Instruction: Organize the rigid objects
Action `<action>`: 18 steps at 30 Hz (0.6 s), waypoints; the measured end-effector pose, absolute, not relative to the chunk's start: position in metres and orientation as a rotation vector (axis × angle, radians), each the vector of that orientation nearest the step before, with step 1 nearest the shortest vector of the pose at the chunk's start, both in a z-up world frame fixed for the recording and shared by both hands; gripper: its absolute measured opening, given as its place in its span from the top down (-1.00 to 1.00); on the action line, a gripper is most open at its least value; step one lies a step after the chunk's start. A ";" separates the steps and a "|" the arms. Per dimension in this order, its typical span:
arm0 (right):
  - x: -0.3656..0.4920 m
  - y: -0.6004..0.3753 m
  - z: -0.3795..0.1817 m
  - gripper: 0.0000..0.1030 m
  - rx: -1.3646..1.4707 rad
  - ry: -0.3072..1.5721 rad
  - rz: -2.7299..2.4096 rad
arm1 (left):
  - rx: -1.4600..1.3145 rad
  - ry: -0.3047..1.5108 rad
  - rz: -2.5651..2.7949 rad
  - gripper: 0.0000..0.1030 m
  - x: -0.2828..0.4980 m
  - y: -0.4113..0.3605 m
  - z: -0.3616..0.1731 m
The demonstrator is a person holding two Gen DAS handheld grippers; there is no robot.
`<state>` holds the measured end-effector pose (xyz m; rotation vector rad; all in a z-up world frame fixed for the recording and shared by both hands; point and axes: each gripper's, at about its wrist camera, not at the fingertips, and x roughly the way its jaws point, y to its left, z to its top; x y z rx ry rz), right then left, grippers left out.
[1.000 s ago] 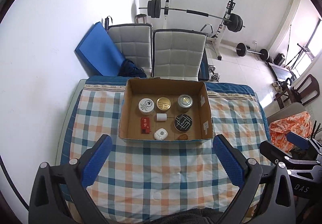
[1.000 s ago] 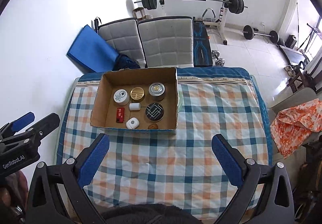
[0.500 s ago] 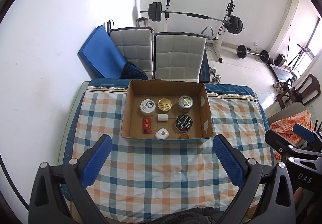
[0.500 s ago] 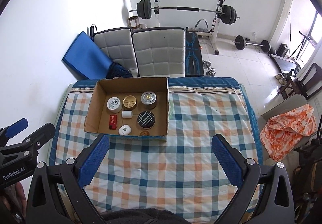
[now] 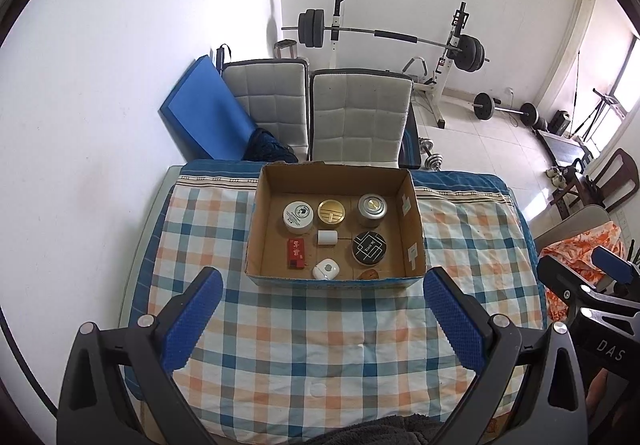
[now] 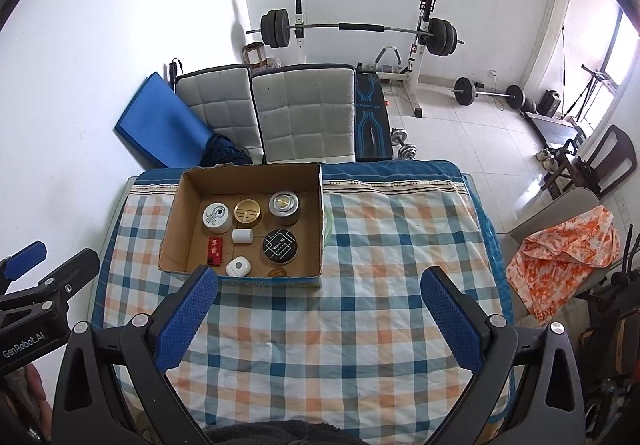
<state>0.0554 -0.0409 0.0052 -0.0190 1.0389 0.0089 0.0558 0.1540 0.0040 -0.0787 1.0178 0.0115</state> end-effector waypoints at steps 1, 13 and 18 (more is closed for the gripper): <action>0.055 -0.042 0.005 -1.00 -0.017 1.038 0.007 | -0.080 1.018 0.008 -1.00 0.056 0.154 0.004; 0.054 -0.044 0.006 -1.00 -0.013 1.027 -0.011 | -0.078 1.014 0.015 -1.00 0.054 0.154 0.004; 0.054 -0.045 0.007 -1.00 -0.004 1.025 -0.013 | -0.083 1.011 0.014 -1.00 0.054 0.154 0.006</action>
